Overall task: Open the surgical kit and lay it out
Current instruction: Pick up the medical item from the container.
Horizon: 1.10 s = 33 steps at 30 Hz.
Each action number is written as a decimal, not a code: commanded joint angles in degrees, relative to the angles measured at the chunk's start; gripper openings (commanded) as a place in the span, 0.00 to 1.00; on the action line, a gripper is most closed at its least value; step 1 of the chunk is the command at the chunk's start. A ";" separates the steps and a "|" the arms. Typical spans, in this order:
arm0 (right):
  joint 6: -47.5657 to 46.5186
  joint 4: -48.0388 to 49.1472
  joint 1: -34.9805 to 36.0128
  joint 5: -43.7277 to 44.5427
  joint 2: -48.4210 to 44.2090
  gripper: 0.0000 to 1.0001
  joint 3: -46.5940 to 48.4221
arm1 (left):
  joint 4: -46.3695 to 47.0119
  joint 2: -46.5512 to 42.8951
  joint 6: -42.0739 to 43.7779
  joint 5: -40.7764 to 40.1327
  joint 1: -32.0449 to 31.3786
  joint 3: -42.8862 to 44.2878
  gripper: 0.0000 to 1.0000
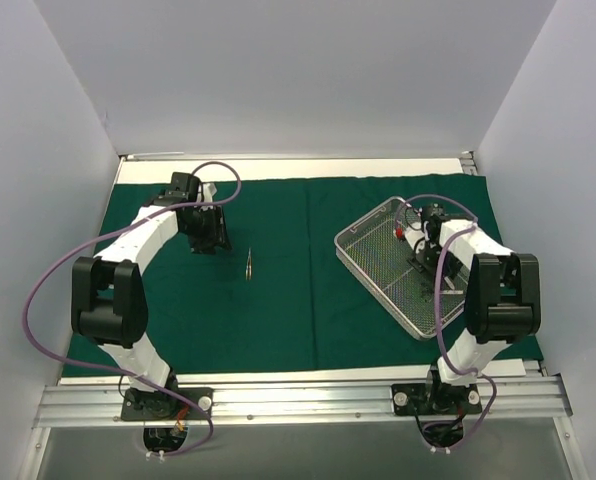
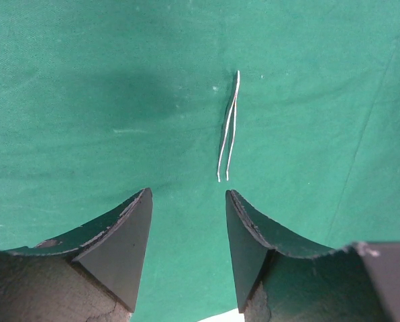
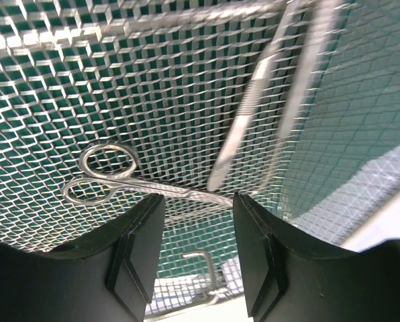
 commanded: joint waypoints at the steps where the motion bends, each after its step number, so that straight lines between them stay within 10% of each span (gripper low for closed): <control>1: -2.15 -1.58 -0.45 1.43 -2.40 0.45 -2.62 | 2.65 -3.09 -0.02 1.07 0.49 -1.08 0.57; 33: -23.93 5.36 -0.10 -24.33 11.66 0.43 -6.32 | -0.43 -3.88 1.39 -2.88 0.49 -0.30 0.56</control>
